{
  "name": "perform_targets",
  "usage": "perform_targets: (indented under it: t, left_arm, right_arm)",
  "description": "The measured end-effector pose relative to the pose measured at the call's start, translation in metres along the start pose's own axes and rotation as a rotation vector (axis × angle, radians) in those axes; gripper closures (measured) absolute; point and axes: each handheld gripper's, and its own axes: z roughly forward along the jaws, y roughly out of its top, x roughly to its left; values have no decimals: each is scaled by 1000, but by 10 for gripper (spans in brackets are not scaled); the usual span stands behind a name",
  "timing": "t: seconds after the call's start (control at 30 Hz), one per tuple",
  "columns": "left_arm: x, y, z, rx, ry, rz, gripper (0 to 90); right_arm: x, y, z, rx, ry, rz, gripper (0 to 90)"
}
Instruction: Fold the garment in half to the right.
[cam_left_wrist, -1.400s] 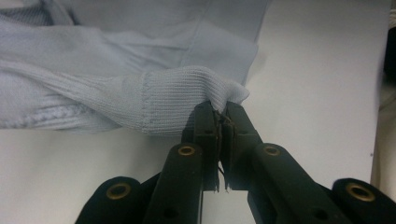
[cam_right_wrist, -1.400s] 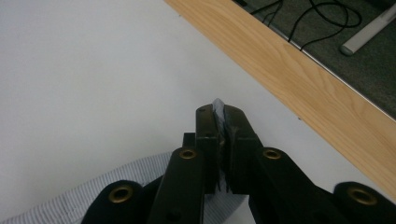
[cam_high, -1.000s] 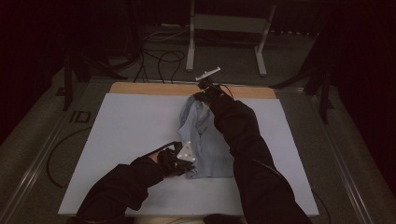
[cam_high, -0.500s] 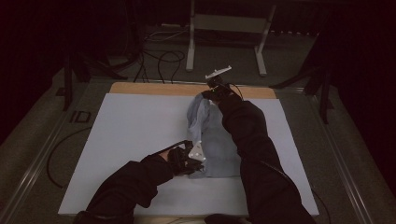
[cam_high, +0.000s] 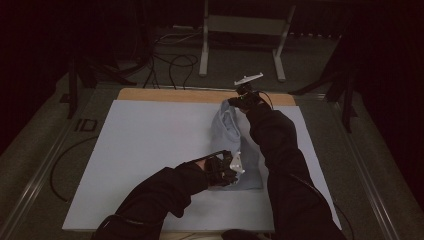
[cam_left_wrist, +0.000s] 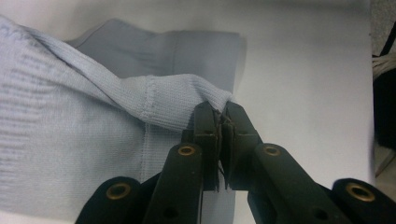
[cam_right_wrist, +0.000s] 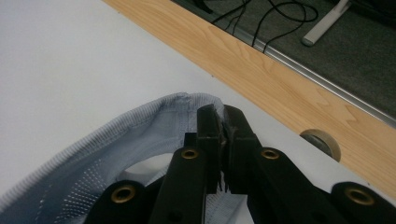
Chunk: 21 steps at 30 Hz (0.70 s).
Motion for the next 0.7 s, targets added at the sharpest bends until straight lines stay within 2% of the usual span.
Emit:
perform_targets:
  t: [0.17,0.43,0.7]
  left_arm:
    - [-1,15,17,12,-12,6,866]
    - [0,20,38,55,-23,15,865]
    - [1,24,50,54,-31,1,865]
  right_arm:
    - [-8,-9,2,1,3,21,869]
    - [-16,-24,16,15,15,47,869]
    - [-24,-36,26,33,18,63,866]
